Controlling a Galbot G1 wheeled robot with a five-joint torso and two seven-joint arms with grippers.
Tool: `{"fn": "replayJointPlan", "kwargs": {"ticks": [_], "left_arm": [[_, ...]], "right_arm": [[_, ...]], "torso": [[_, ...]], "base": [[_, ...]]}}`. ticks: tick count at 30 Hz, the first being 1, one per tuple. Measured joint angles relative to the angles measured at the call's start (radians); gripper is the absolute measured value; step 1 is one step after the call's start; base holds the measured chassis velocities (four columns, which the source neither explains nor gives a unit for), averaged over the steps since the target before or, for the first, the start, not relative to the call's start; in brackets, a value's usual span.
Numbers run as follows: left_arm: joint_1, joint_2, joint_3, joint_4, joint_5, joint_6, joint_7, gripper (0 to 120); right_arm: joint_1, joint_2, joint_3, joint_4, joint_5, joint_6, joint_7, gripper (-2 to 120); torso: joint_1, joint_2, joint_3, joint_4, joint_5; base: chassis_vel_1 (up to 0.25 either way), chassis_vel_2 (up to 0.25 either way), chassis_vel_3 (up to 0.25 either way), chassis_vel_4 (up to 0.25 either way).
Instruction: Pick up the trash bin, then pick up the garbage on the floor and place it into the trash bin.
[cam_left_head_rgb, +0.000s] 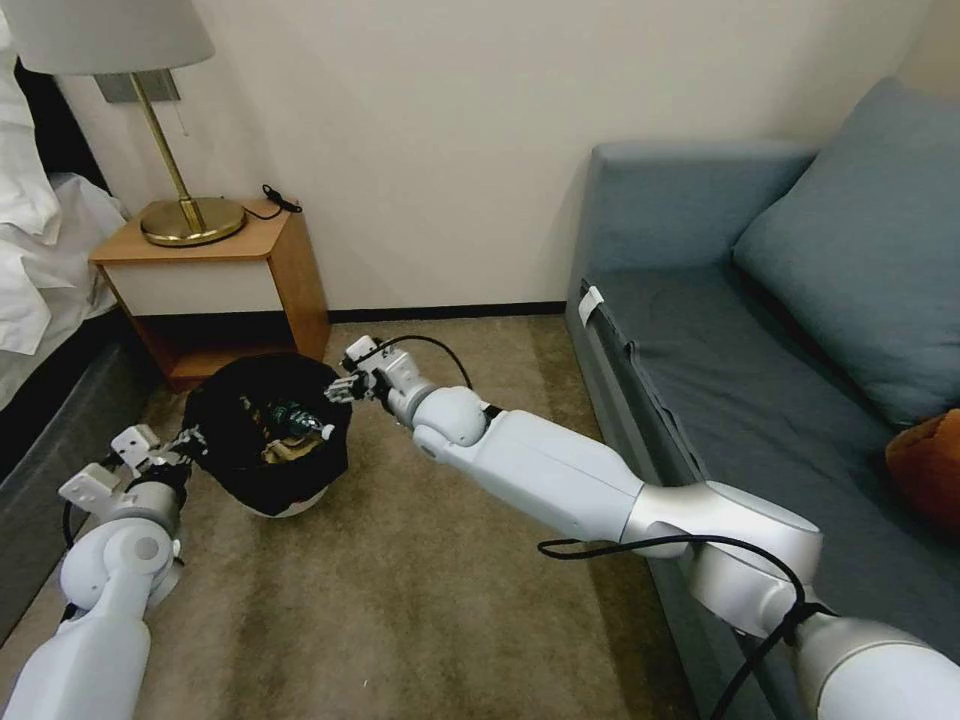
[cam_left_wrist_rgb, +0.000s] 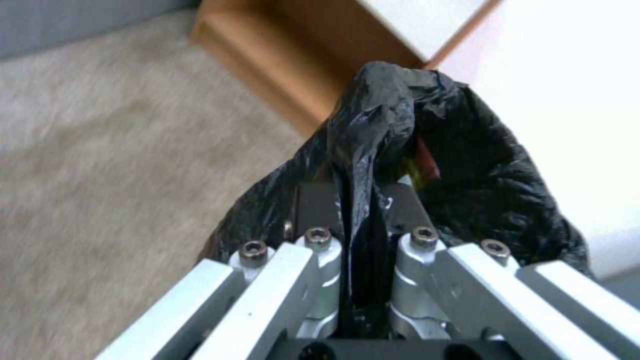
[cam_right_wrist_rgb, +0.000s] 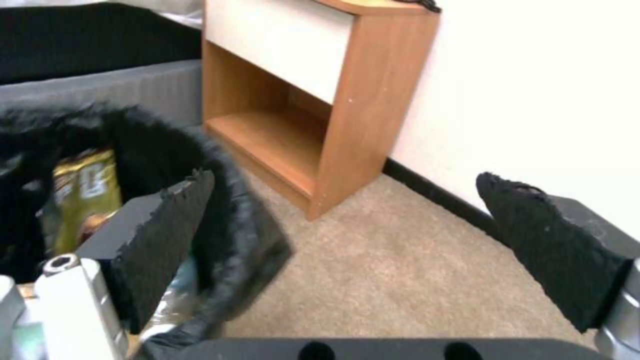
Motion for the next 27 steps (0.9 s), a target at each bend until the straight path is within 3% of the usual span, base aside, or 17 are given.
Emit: {"fn": "replayJointPlan", "kwargs": {"ticks": [4, 10, 14, 18, 20, 21, 27], "left_arm": [[-0.006, 0.0, 0.004, 0.052, -0.032, -0.008, 0.006, 5], [-0.017, 0.012, 0.005, 0.059, -0.075, -0.007, -0.002, 5], [-0.021, 0.023, 0.005, 0.056, -0.063, -0.007, -0.003, 20], [-0.021, 0.034, 0.005, 0.058, 0.035, -0.02, -0.003, 35], [-0.018, 0.038, 0.005, 0.058, 0.053, -0.021, -0.003, 39], [-0.014, 0.043, 0.005, 0.058, 0.075, -0.021, -0.003, 47], [0.0, 0.049, 0.004, 0.056, 0.15, -0.031, -0.001, 67]], "right_arm": [[-0.009, -0.013, 0.001, 0.009, -0.002, 0.0, 0.0, 100], [-0.011, -0.002, -0.007, 0.014, -0.001, -0.004, 0.002, 100], [-0.012, 0.002, -0.009, 0.015, 0.002, -0.008, 0.006, 100], [-0.016, 0.004, -0.003, 0.01, 0.01, -0.008, 0.011, 100], [-0.017, 0.004, 0.001, 0.007, 0.01, -0.008, 0.012, 100], [-0.019, 0.008, 0.005, 0.001, 0.01, -0.008, 0.012, 100], [-0.026, 0.019, 0.025, -0.006, 0.018, -0.006, 0.026, 100]], "torso": [[0.0, 0.0, 0.0, 0.0, -0.0001], [0.0, 0.0, 0.0, 0.0, 0.0], [0.0, 0.0, 0.0, 0.0, 0.0], [0.0, 0.0, 0.0, 0.0, 0.0], [0.0, 0.0, 0.0, 0.0, 0.0001], [0.0, 0.0, 0.0, -0.0001, 0.0], [0.0, 0.0, 0.0, 0.0001, 0.0]], "base": [[0.0, 0.0, 0.0, 0.0], [0.0, 0.0, 0.0, 0.0], [0.0, 0.0, 0.0, 0.0], [0.0, 0.0, 0.0, 0.0], [0.0, 0.0, 0.0, 0.0], [0.0, 0.0, 0.0, 0.0], [0.0, 0.0, 0.0, 0.0]]}}
